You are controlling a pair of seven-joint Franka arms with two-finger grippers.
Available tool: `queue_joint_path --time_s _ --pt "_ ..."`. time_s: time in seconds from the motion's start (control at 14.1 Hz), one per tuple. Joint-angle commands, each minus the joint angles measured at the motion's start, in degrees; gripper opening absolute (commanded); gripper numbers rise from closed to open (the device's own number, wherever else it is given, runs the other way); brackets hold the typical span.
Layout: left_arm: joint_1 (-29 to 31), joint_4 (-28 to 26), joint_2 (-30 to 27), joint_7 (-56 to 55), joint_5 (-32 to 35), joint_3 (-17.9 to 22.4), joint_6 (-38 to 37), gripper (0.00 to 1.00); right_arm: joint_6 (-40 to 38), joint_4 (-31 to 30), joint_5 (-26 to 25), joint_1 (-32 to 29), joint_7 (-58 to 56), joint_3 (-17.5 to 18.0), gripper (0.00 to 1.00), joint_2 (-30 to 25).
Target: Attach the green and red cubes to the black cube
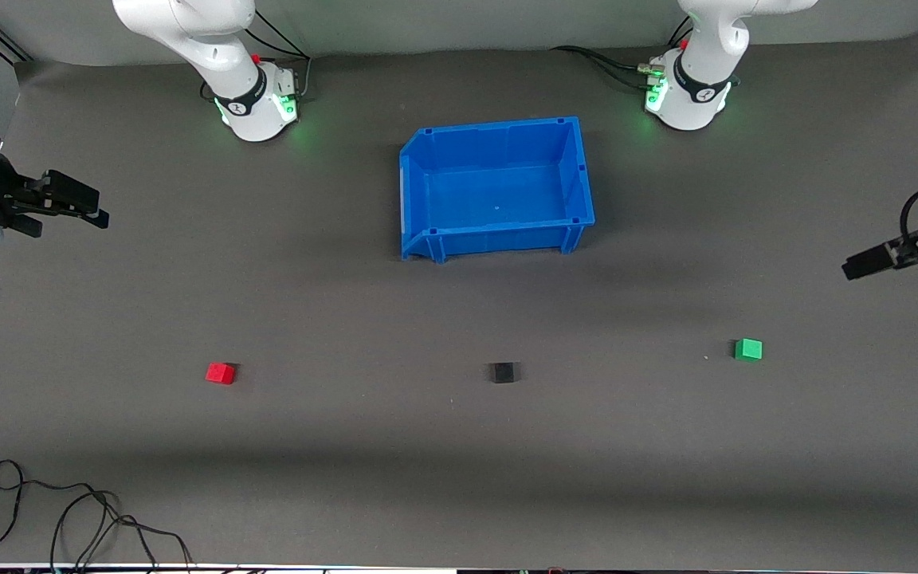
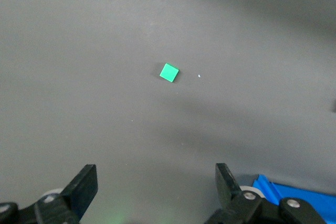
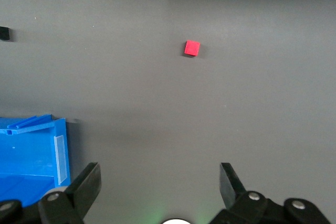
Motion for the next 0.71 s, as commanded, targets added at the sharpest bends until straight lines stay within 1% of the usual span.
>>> queue_joint_path --time_s 0.0,0.14,0.28,0.35,0.42,0.5,0.64 --pt "0.9 -0.2 1.7 -8.2 0.9 -0.1 1.3 1.0 -1.0 1.6 -0.1 0.6 -0.1 -0.2 1.0 1.0" --pt "1.3 -0.9 3.0 -12.2 0.6 -0.2 3.0 1.0 -1.0 0.7 -0.1 0.1 -0.3 -0.4 1.0 1.7" --pt "1.7 -1.8 3.7 -17.9 -0.1 -0.2 5.3 1.0 -1.2 0.4 -0.6 0.6 -0.3 -0.5 1.0 4.3" --pt "1.7 -2.9 4.1 -21.5 -0.2 -0.2 7.1 1.0 -1.1 0.7 -1.1 0.4 0.2 -0.5 1.0 5.2" --pt "1.6 -4.1 4.7 -24.9 -0.1 -0.2 8.6 1.0 -0.6 0.8 -0.4 -0.3 0.6 -0.5 0.99 6.1" --pt "1.6 -6.4 4.8 -27.9 -0.1 -0.2 10.8 1.0 -0.3 1.0 -0.4 -0.7 2.2 -0.6 0.99 6.8" --pt "2.3 -9.9 5.2 -35.5 -0.3 -0.2 15.3 1.0 0.8 1.1 0.2 -0.7 14.2 -0.9 0.99 8.2"
